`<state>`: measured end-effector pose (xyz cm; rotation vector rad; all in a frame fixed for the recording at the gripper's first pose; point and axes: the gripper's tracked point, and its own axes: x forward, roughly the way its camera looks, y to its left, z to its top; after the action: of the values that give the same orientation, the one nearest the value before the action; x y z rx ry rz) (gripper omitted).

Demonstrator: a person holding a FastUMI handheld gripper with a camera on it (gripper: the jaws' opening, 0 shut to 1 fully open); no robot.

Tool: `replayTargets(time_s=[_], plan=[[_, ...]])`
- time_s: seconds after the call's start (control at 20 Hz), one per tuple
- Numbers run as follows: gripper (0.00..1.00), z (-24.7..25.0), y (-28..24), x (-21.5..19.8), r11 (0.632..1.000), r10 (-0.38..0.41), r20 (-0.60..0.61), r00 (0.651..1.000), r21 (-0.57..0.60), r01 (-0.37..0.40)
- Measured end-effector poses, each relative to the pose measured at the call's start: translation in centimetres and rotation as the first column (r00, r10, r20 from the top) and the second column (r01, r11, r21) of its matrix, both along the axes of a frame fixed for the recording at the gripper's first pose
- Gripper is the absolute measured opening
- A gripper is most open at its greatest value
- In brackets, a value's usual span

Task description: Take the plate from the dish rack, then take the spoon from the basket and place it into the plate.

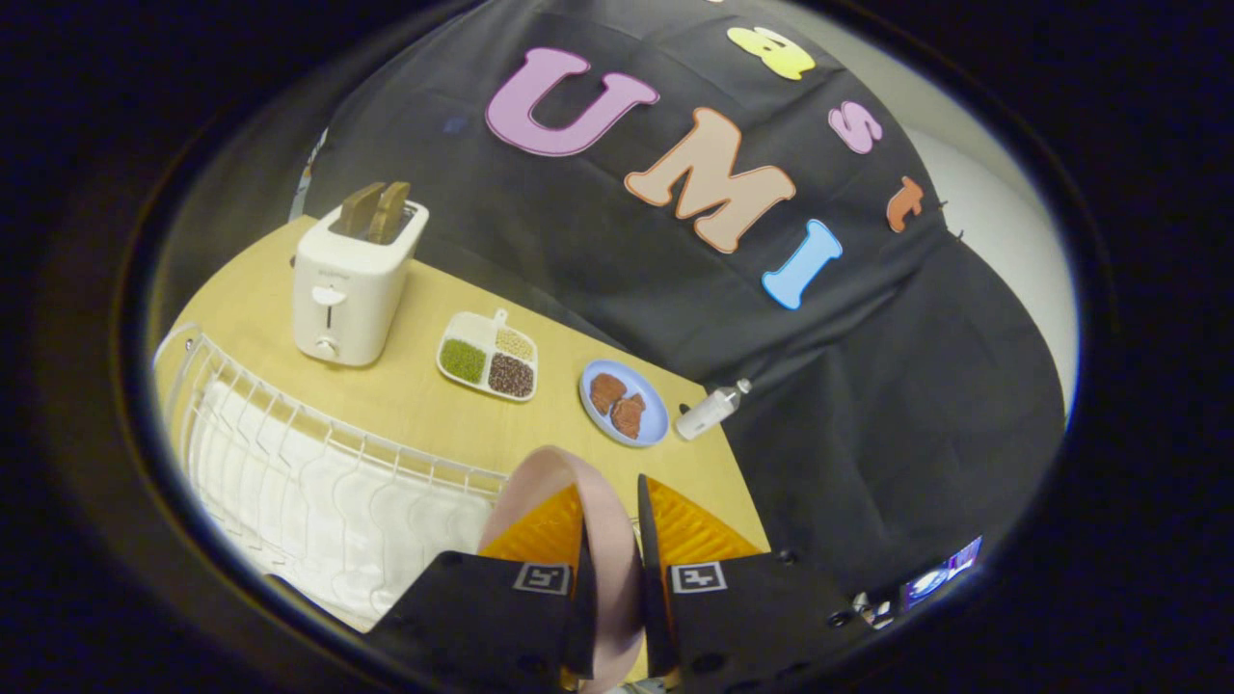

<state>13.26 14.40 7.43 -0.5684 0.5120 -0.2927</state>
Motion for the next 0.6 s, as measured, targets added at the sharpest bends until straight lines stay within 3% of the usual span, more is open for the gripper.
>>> replayTargets(time_s=[0.2,0.4,0.6], plan=[[0.24,3.1,0.4,-1.3,0.994,0.030,0.093,0.995,0.106,-0.040],[0.24,6.8,-3.7,-4.9,0.989,-0.053,0.208,0.977,0.147,0.023],[0.24,8.4,-9.4,-9.6,0.967,-0.182,0.307,0.934,0.230,0.112]])
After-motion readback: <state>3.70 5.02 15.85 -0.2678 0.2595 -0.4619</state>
